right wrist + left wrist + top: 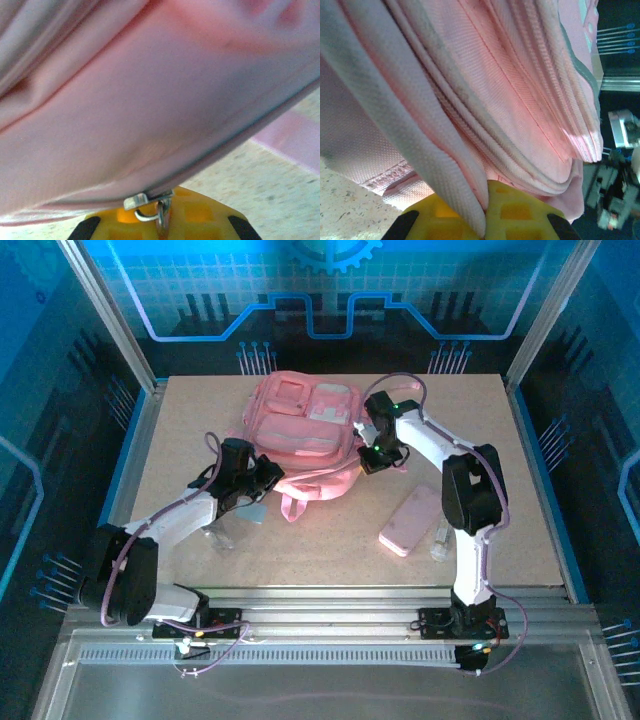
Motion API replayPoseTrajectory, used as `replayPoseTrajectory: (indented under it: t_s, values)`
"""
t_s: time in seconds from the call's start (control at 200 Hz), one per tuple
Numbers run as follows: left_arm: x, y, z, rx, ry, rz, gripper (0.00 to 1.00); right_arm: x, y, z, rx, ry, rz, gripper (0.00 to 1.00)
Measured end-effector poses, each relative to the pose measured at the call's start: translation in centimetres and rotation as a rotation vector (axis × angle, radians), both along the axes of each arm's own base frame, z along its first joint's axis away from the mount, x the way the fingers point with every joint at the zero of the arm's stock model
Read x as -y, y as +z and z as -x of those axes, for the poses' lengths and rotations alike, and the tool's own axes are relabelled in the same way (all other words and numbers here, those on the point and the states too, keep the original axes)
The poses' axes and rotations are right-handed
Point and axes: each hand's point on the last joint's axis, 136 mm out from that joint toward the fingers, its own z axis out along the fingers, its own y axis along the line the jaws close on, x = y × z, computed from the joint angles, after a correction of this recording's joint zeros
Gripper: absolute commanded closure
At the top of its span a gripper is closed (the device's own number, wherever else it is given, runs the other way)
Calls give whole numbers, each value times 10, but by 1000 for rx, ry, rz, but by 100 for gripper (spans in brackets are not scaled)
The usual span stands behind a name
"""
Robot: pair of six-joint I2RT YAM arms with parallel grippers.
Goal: Pack books, pencil case, and school supplies into a backpack
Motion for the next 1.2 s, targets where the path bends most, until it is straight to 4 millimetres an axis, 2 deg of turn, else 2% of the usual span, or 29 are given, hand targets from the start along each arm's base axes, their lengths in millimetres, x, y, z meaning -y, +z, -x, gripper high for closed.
replayPoseTrajectory:
  t_s: [0.105,0.225,0.33,0.485,0.54,0.595,0.66,0.68,0.72,0.755,0.82,0.915,1.03,1.2]
  values:
    - [1,6,0,4,-37,-14,100,10,-11,-31,24,-3,49,100]
    - [3,10,2,0,-77,-31,100,32,-33,-63,28,-49,103,100]
    - [6,11,5,3,-111,-41,100,35,-44,-71,-2,-68,96,100]
    - [5,8,9,-4,-127,-56,100,29,-39,-73,-9,-102,53,100]
    - [5,8,9,-5,-129,-59,100,26,-36,-72,-4,-112,21,87]
    - [4,7,10,-10,-128,-61,100,25,-33,-69,-1,-134,-14,68]
    - [3,5,11,-20,-131,-65,84,29,-26,-64,12,-162,-49,54]
    - [3,4,12,-24,-131,-64,78,32,-24,-62,20,-167,-61,52]
    - [5,3,14,-31,-141,-62,58,37,-17,-57,29,-192,-82,49]
    - [7,3,16,-34,-153,-62,45,42,-9,-51,39,-214,-99,46]
    - [12,1,21,-42,-170,-67,32,48,8,-41,67,-246,-125,42]
    - [12,2,26,-36,-174,-106,24,47,34,-31,119,-270,-174,39]
    - [-3,18,30,20,-147,-180,19,37,64,-34,192,-275,-252,36]
    - [-24,38,28,105,-79,-277,15,12,79,-48,246,-258,-358,32]
